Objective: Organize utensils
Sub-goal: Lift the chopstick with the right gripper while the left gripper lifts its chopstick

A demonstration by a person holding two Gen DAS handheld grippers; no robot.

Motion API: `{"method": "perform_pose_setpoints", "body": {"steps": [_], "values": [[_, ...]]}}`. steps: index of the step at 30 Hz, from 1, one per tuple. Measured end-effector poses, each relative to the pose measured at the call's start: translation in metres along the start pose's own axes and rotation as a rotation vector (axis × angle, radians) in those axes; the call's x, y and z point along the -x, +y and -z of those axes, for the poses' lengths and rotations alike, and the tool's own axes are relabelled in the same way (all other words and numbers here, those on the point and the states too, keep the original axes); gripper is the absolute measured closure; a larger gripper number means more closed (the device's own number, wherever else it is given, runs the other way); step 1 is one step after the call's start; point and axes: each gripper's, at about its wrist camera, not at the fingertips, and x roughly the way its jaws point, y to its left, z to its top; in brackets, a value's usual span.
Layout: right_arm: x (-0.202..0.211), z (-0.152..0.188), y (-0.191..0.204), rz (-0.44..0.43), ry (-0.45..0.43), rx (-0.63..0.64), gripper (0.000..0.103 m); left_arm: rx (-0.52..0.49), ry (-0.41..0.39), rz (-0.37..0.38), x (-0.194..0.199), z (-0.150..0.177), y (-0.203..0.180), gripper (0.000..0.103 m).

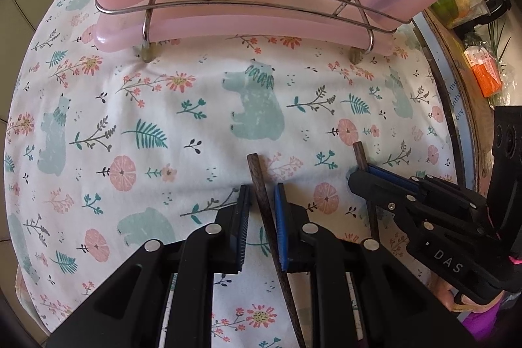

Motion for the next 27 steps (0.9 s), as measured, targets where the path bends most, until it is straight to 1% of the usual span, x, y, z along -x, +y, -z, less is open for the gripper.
{"method": "perform_pose_setpoints", "body": {"steps": [4, 8, 12, 14, 16, 20, 22, 27], "values": [[0.000, 0.000, 0.001, 0.007, -0.012, 0.002, 0.093, 0.007, -0.009, 0.009, 0.001, -0.002, 0.007, 0.090], [-0.001, -0.001, 0.003, 0.010, -0.015, 0.010, 0.093, 0.011, -0.033, 0.018, 0.006, 0.005, 0.018, 0.093], [0.000, -0.001, 0.001, -0.006, -0.020, 0.011, 0.093, 0.055, -0.068, 0.076, 0.012, 0.017, 0.035, 0.098], [0.001, 0.000, 0.000, -0.010, -0.024, 0.015, 0.094, 0.088, -0.081, 0.128, 0.018, 0.022, 0.043, 0.098], [0.005, -0.001, -0.001, -0.022, -0.039, 0.016, 0.094, 0.106, -0.101, 0.147, 0.026, 0.026, 0.050, 0.098], [0.024, -0.004, 0.002, -0.051, -0.121, 0.030, 0.096, 0.099, -0.170, 0.171, 0.051, 0.030, 0.059, 0.098], [0.037, -0.006, 0.007, -0.055, -0.174, 0.048, 0.096, 0.099, -0.220, 0.187, 0.068, 0.032, 0.065, 0.098], [0.078, -0.011, 0.023, -0.097, -0.325, 0.089, 0.096, 0.102, -0.379, 0.231, 0.121, 0.037, 0.076, 0.098]]}}
